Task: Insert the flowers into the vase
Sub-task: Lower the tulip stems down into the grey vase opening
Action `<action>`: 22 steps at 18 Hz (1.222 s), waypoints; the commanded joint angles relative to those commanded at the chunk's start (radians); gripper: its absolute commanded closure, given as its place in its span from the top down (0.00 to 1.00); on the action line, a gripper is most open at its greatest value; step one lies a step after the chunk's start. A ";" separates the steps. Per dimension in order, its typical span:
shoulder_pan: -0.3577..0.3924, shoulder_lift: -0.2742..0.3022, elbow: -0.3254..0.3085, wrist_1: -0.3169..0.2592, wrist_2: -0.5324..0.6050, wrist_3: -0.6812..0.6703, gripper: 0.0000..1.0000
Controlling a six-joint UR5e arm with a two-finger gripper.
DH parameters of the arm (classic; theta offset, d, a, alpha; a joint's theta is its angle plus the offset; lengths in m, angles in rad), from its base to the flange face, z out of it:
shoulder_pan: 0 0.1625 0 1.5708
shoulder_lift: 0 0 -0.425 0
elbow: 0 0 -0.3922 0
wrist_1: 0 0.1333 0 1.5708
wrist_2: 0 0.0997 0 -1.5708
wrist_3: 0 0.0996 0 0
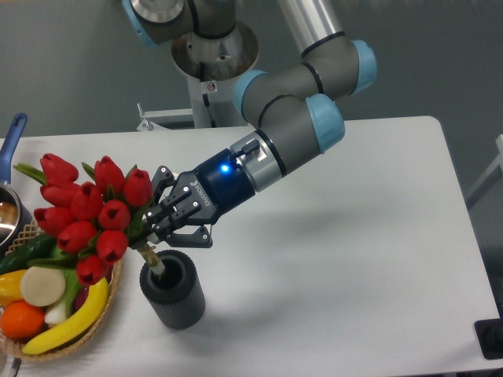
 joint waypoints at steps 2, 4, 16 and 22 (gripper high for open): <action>0.003 -0.012 -0.005 0.000 0.000 -0.002 0.13; 0.011 -0.020 -0.017 0.000 -0.002 0.000 0.13; 0.040 -0.115 -0.046 0.000 -0.006 0.009 0.14; 0.034 -0.123 -0.071 0.000 -0.006 0.012 0.14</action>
